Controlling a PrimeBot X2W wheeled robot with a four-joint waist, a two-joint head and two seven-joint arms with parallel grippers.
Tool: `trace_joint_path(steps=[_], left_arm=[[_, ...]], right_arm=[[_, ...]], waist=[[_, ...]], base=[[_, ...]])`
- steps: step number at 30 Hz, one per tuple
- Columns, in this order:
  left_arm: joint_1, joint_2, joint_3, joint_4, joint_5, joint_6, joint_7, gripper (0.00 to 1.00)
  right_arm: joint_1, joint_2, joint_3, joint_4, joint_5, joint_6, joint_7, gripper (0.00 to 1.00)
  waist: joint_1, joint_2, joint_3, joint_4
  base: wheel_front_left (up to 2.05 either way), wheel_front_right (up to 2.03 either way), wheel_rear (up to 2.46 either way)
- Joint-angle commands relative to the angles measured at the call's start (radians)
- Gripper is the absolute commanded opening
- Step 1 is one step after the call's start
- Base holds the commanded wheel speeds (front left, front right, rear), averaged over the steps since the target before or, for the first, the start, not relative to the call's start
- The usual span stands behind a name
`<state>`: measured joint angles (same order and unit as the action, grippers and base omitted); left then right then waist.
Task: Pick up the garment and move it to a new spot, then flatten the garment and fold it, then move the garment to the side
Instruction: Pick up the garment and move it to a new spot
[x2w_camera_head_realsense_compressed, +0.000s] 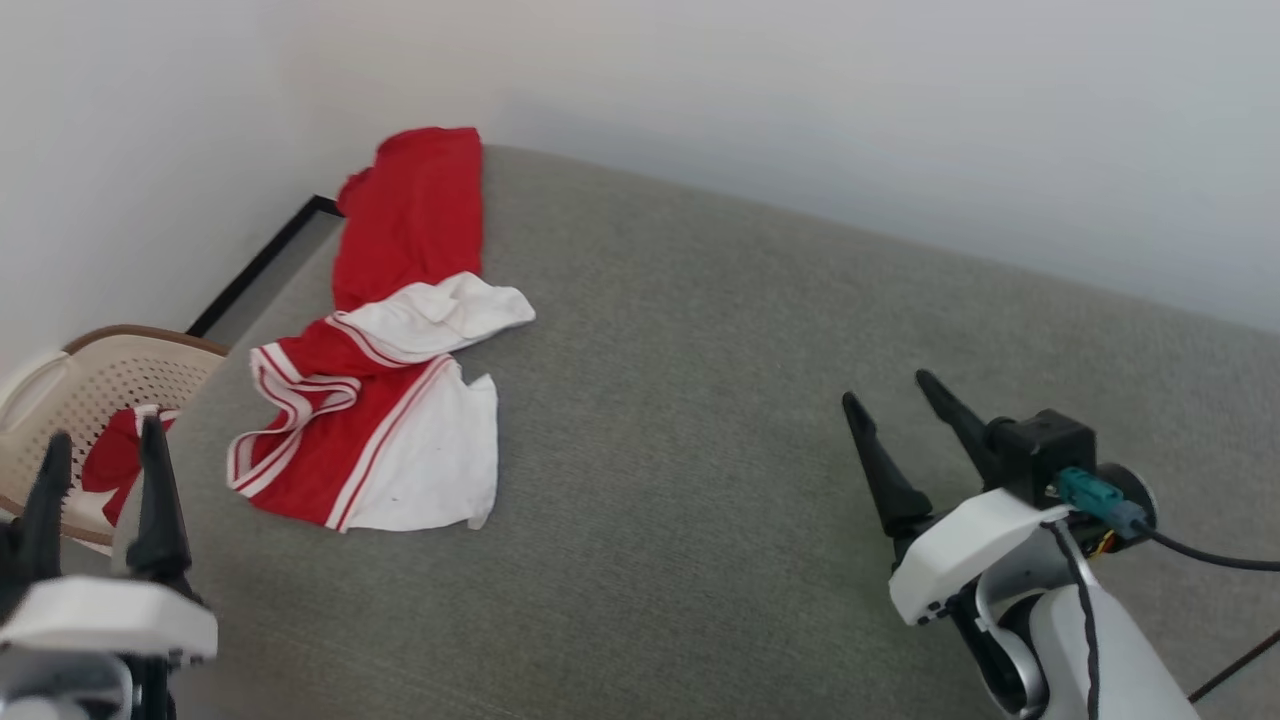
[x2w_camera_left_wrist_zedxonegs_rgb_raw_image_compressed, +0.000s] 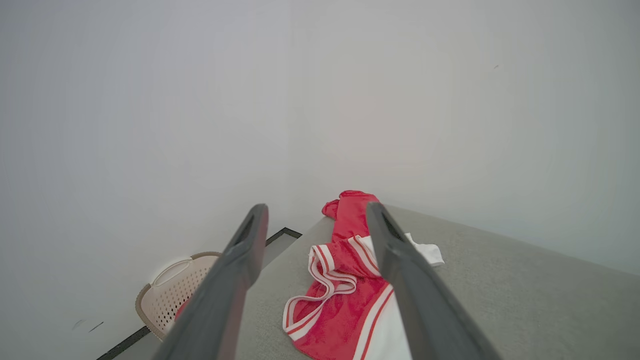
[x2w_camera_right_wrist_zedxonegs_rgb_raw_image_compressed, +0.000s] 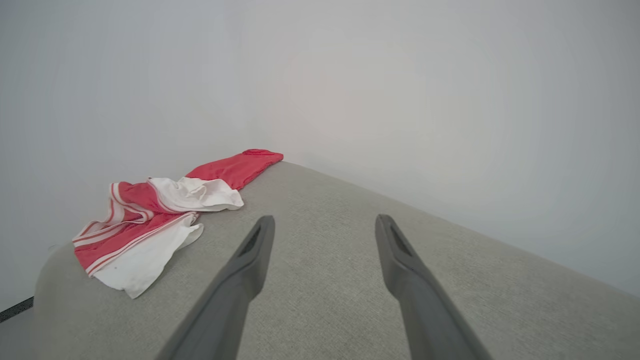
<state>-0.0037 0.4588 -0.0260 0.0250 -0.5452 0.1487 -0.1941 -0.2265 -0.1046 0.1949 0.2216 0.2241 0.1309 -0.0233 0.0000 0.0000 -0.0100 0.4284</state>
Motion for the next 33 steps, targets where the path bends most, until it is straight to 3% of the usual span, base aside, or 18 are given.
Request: trace_joint_path(steps=[1,9,18,24,33], left_arm=[[-0.040,0.002,-0.005,0.026,-0.002,-0.011,-0.004,1.00],[-0.258,0.008,-0.014,0.219,-0.043,-0.071,0.005,1.00],[-0.533,-0.003,-0.040,0.568,-0.100,-0.191,0.027,1.00],[-0.673,-0.013,-0.070,0.802,-0.126,-0.233,0.125,1.00],[-0.814,-0.053,-0.108,1.136,-0.192,-0.261,0.437,1.00]], right_arm=[[-0.013,-0.007,-0.005,-0.014,-0.007,0.000,0.007,1.00],[-0.079,-0.040,-0.012,-0.088,-0.037,0.000,0.062,1.00],[-0.142,-0.077,-0.043,-0.187,-0.074,0.000,0.124,1.00],[-0.156,-0.088,-0.050,-0.227,-0.089,0.000,0.154,1.00],[-0.141,-0.096,-0.054,-0.282,-0.098,0.000,0.200,1.00]], waist=[[0.0000,0.0000,0.031,-0.026],[0.0000,0.0000,0.171,-0.105],[0.0000,0.0000,0.345,-0.161],[0.0000,0.0000,0.406,-0.177],[0.0000,0.0000,0.455,-0.192]], base=[[0.00,0.00,0.00],[0.00,0.00,0.00],[0.00,0.00,0.00],[0.00,0.00,0.00],[0.00,0.00,0.00]])
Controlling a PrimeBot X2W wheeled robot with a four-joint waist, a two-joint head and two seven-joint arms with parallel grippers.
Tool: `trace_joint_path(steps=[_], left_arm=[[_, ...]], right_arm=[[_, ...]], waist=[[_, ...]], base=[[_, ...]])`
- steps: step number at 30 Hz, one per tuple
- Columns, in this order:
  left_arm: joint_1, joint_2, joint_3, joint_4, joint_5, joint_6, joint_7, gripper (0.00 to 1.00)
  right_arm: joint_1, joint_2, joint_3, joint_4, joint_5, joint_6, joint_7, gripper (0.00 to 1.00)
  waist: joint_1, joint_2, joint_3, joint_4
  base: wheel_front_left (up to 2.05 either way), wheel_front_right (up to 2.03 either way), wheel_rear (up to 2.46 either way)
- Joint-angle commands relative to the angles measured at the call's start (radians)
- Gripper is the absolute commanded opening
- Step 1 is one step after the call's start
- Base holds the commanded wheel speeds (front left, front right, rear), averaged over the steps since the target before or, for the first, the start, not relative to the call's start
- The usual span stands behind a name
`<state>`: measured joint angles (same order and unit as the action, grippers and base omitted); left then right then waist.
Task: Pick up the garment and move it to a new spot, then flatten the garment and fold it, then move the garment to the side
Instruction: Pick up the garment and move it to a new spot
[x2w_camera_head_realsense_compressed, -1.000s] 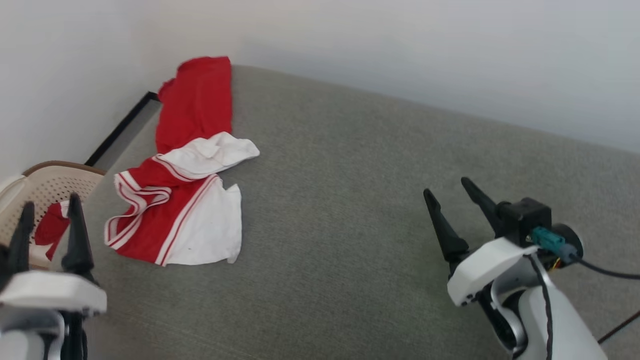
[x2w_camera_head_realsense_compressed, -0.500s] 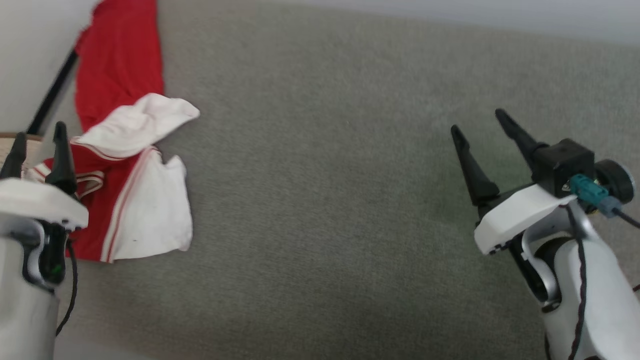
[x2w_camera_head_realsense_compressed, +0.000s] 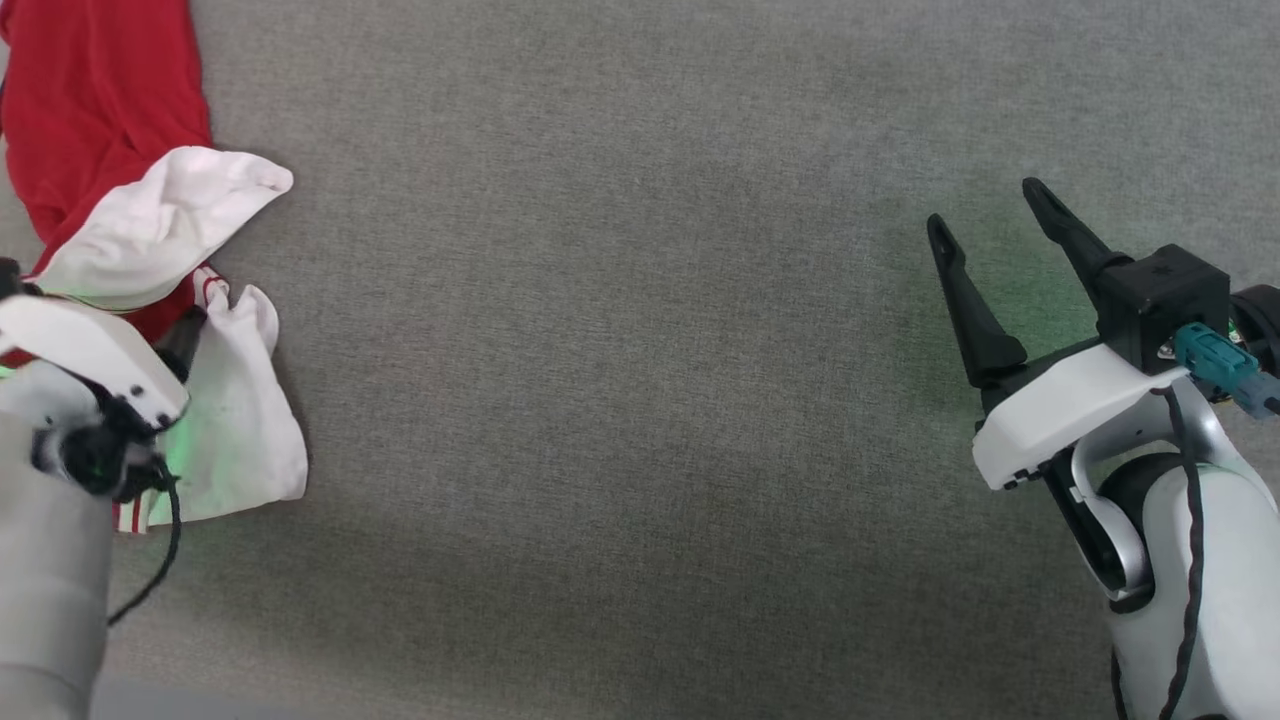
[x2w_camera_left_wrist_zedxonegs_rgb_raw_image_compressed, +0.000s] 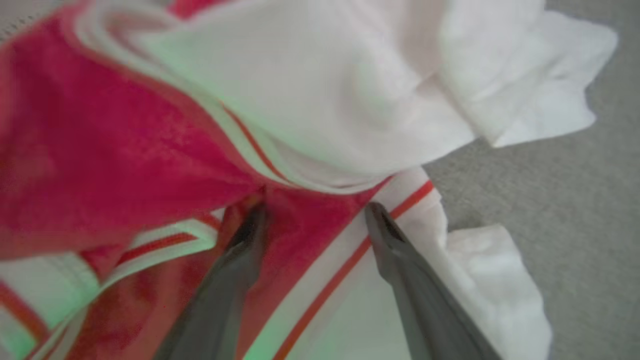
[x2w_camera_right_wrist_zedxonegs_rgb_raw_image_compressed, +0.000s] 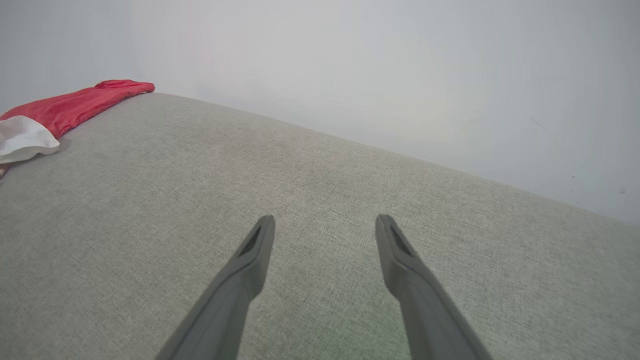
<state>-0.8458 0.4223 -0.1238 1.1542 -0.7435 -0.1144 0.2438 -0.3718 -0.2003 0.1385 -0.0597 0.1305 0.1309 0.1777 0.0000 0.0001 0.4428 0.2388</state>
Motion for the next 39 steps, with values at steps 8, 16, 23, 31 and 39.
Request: trace_joint_path(steps=[8,16,23,31,39], left_arm=[[0.016,-0.068,-0.022,0.133,-0.023,0.032,0.184,1.00],[-0.003,-0.031,-0.020,0.134,-0.022,0.017,0.128,0.00],[-0.064,0.072,-0.043,0.067,-0.002,-0.011,0.006,0.00],[-0.121,0.167,-0.135,-0.070,0.028,-0.015,-0.062,0.00],[-0.169,0.273,-0.214,-0.219,0.031,-0.015,-0.118,0.00]], right_arm=[[0.003,-0.003,0.002,-0.032,-0.008,0.000,0.025,1.00],[0.015,0.002,-0.016,-0.033,-0.007,0.000,0.027,1.00],[0.032,0.022,-0.037,-0.005,0.005,0.000,-0.003,1.00],[0.056,0.053,-0.057,0.047,0.023,0.000,-0.053,1.00],[0.073,0.081,-0.067,0.086,0.036,0.000,-0.101,1.00]], waist=[[0.0000,-0.0001,0.026,-0.023],[0.0000,-0.0001,0.011,-0.022],[0.0000,-0.0001,-0.055,0.001],[0.0000,-0.0001,-0.155,0.031],[0.0000,-0.0001,-0.235,0.035]], base=[[0.00,0.00,0.00],[0.00,0.00,0.00],[0.00,0.00,0.00],[0.00,0.00,0.00],[0.00,0.00,0.00]])
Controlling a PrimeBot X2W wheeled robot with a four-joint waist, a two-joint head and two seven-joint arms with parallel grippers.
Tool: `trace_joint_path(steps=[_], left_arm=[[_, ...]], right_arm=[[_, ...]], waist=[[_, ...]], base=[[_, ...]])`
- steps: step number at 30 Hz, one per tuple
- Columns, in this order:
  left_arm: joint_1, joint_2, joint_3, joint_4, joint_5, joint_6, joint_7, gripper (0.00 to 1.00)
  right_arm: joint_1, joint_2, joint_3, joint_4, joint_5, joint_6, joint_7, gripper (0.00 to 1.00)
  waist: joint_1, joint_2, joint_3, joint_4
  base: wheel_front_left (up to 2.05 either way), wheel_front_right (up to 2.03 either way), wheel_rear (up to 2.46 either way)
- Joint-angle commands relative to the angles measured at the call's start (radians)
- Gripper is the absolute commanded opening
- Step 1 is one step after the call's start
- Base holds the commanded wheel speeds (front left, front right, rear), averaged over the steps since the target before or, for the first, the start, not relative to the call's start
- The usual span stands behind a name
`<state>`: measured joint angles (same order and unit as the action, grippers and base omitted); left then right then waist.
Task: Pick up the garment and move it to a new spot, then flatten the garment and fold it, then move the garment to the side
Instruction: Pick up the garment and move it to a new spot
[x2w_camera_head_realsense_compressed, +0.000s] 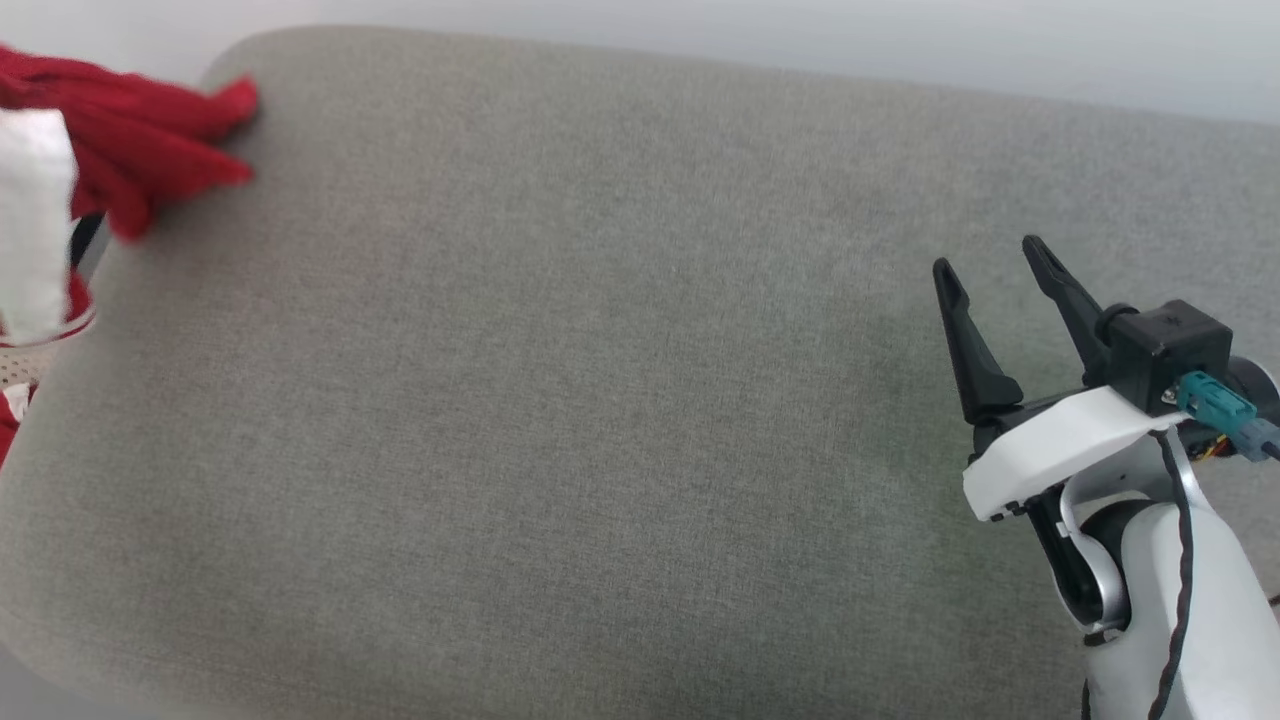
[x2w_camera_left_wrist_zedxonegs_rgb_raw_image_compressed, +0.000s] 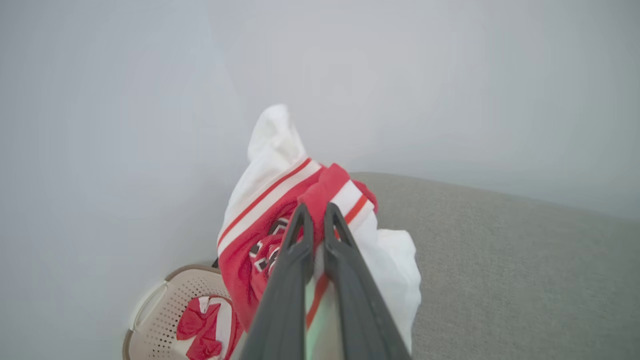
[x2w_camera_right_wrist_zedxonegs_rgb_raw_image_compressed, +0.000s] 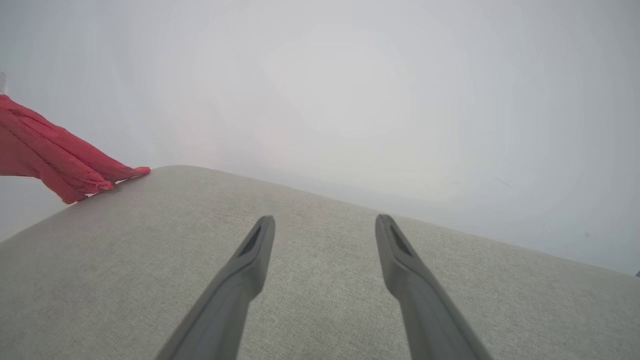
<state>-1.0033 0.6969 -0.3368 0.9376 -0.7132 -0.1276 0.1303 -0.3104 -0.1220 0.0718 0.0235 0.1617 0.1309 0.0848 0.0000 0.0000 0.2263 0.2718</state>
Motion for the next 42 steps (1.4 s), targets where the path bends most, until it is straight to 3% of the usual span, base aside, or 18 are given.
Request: trace_joint_path(steps=[1,12,18,21,32,42], left_arm=[[-0.021,0.018,-0.012,-0.022,0.002,-0.002,-0.006,0.00],[-0.100,0.127,-0.086,-0.244,-0.026,-0.002,0.091,0.00],[-0.101,0.159,-0.110,-0.393,-0.043,0.001,0.176,0.00],[-0.076,0.172,-0.120,-0.511,-0.054,0.026,0.240,0.00],[-0.043,0.164,-0.153,-0.859,-0.078,0.114,0.401,0.00],[0.001,0.106,-0.220,-1.041,-0.138,0.175,0.543,0.00]], right_arm=[[0.013,0.007,-0.002,0.006,0.005,0.000,-0.012,1.00],[0.025,0.035,-0.046,0.010,0.016,0.000,-0.054,1.00],[0.033,0.042,-0.091,-0.007,0.014,0.000,-0.064,1.00],[0.039,0.045,-0.121,-0.017,0.010,0.000,-0.069,1.00],[0.071,0.054,-0.200,-0.054,0.006,0.000,-0.082,1.00],[0.089,0.066,-0.208,-0.055,0.021,0.000,-0.098,1.00]], waist=[[0.0000,0.0000,-0.027,0.001],[0.0000,0.0000,-0.087,-0.023],[0.0000,0.0000,-0.107,-0.067],[0.0000,0.0000,-0.116,-0.114],[0.0000,0.0000,-0.112,-0.272],[0.0000,0.0000,-0.065,-0.389]], base=[[0.00,0.00,0.00],[0.00,0.00,0.00],[0.00,0.00,0.00],[0.00,0.00,0.00],[0.00,0.00,0.00],[0.00,0.00,0.00]])
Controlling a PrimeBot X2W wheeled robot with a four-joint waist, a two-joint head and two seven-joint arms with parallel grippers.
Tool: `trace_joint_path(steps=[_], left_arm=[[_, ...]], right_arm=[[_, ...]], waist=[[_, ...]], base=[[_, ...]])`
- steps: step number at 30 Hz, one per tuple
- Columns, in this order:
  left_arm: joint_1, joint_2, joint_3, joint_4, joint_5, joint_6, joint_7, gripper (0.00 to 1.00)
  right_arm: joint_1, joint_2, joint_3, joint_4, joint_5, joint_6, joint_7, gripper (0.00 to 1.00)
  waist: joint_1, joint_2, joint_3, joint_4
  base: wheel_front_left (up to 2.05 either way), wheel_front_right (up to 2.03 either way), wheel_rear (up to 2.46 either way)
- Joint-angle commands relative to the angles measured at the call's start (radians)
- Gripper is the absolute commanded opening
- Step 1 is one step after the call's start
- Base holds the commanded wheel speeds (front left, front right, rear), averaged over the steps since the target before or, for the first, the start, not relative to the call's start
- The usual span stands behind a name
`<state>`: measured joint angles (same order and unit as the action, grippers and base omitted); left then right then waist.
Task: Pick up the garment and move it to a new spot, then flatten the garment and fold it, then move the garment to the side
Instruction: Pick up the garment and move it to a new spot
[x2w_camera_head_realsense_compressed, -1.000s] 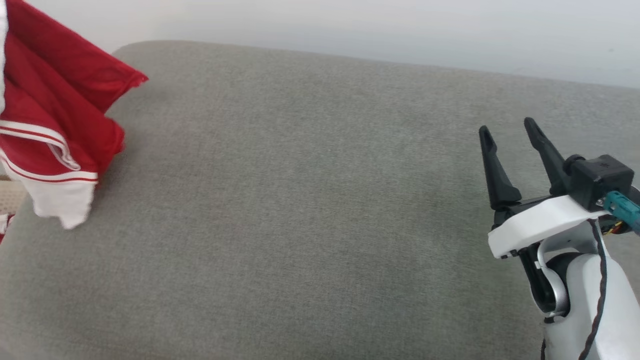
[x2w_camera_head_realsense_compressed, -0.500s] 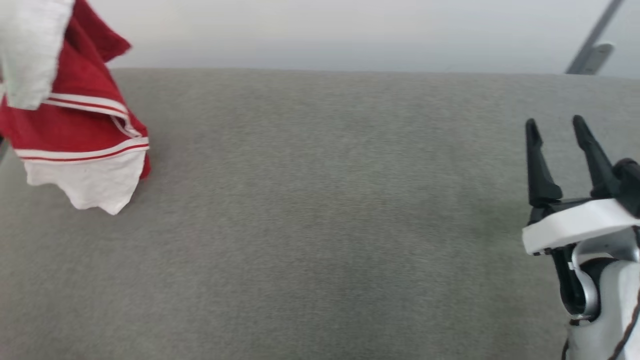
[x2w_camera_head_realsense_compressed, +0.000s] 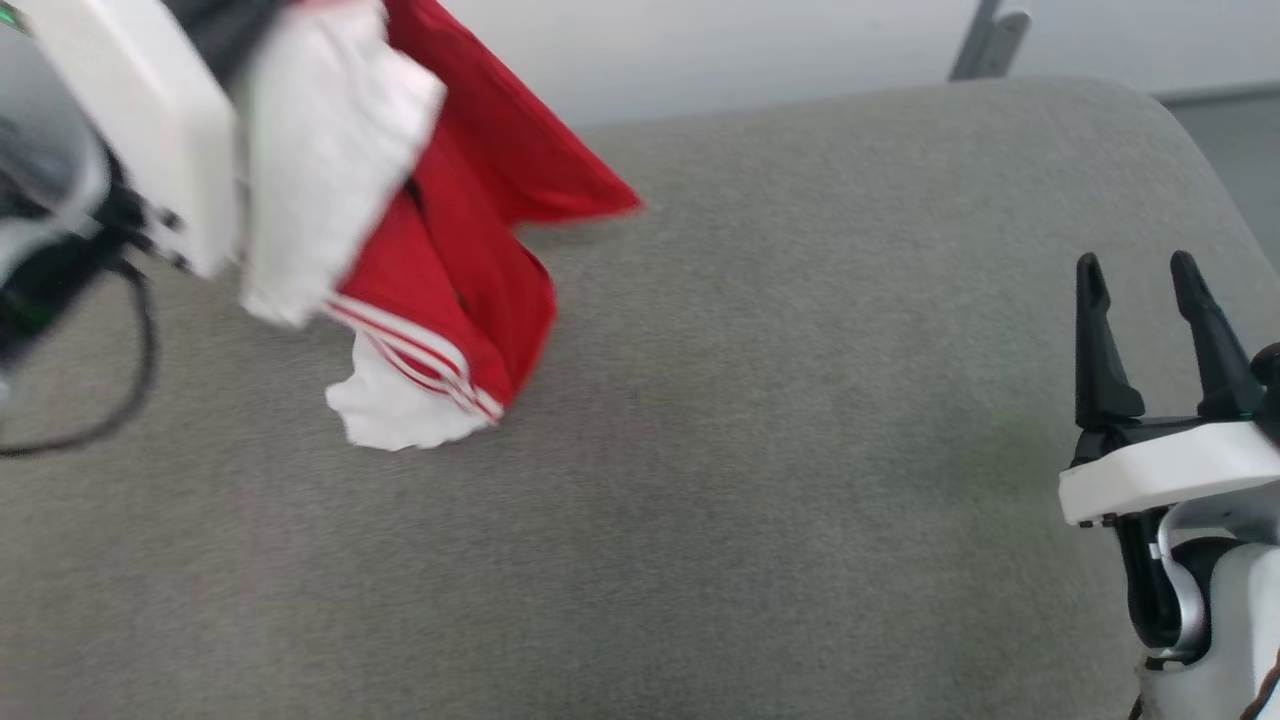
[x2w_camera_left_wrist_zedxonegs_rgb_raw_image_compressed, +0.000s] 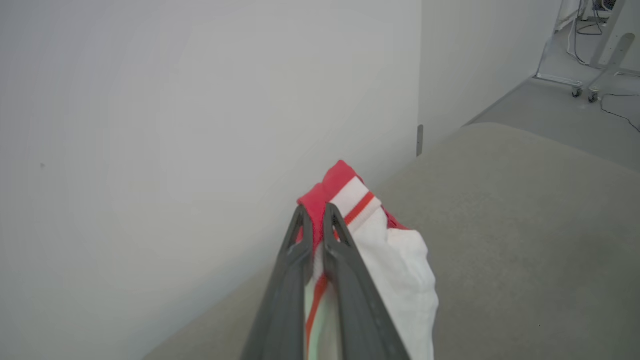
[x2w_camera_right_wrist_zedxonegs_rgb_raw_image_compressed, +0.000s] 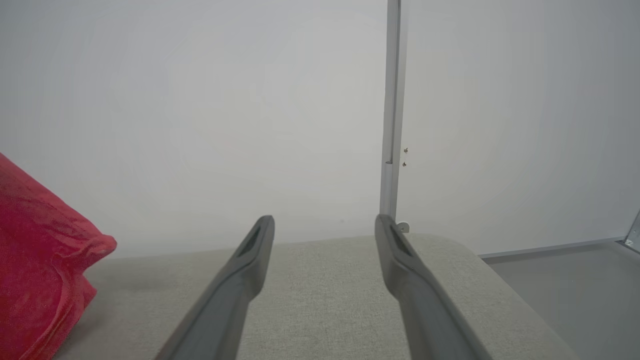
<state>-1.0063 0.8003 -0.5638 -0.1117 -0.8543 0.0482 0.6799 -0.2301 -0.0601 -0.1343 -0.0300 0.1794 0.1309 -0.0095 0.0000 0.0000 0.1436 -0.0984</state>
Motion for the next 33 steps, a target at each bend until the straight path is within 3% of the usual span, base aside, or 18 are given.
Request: trace_joint_path(steps=[1,6,11,18,26,27,28,29,33], left_arm=[[0.020,-0.004,-0.009,-0.006,0.001,0.005,0.008,0.00],[0.118,-0.043,-0.085,-0.012,-0.016,0.033,0.051,0.00],[0.215,-0.094,-0.160,0.077,-0.030,0.036,0.051,0.00],[0.266,-0.179,-0.207,0.287,-0.063,-0.014,0.020,0.00],[0.247,-0.255,-0.266,0.485,-0.043,-0.078,0.003,0.00],[0.242,-0.263,-0.264,0.497,-0.043,-0.086,-0.010,0.05],[0.233,-0.271,-0.254,0.508,-0.050,-0.090,-0.026,0.39],[0.225,-0.278,-0.244,0.513,-0.055,-0.094,-0.043,1.00],[0.214,-0.276,-0.213,0.510,-0.060,-0.108,-0.117,1.00]], right_arm=[[0.009,0.006,0.002,0.002,0.007,0.000,-0.007,1.00],[-0.005,0.010,0.032,0.032,0.024,0.000,-0.033,1.00],[-0.028,0.010,0.077,0.079,0.063,0.000,-0.068,1.00],[-0.068,0.009,0.142,0.135,0.094,0.000,-0.108,1.00],[-0.095,0.010,0.176,0.181,0.092,0.000,-0.127,1.00],[-0.097,0.009,0.178,0.184,0.087,0.000,-0.127,1.00],[-0.099,0.009,0.178,0.186,0.082,0.000,-0.125,1.00],[-0.099,0.009,0.178,0.188,0.075,0.000,-0.122,1.00],[-0.086,0.009,0.169,0.191,0.051,0.000,-0.110,1.00]], waist=[[0.0000,0.0000,0.026,-0.031],[0.0000,0.0000,0.073,-0.084],[0.0000,0.0000,0.116,-0.127],[0.0000,0.0000,0.157,-0.167],[0.0000,0.0000,0.158,-0.162],[0.0000,0.0000,0.152,-0.157],[0.0000,0.0000,0.146,-0.152],[0.0000,0.0000,0.137,-0.145],[0.0000,0.0000,0.090,-0.108]], base=[[0.00,0.00,0.00],[0.00,0.00,0.00],[0.00,0.00,0.00],[0.00,0.00,0.00],[0.00,0.00,0.00],[0.00,0.00,0.00],[0.00,0.00,0.00],[0.00,0.00,0.00],[0.00,0.00,0.00]])
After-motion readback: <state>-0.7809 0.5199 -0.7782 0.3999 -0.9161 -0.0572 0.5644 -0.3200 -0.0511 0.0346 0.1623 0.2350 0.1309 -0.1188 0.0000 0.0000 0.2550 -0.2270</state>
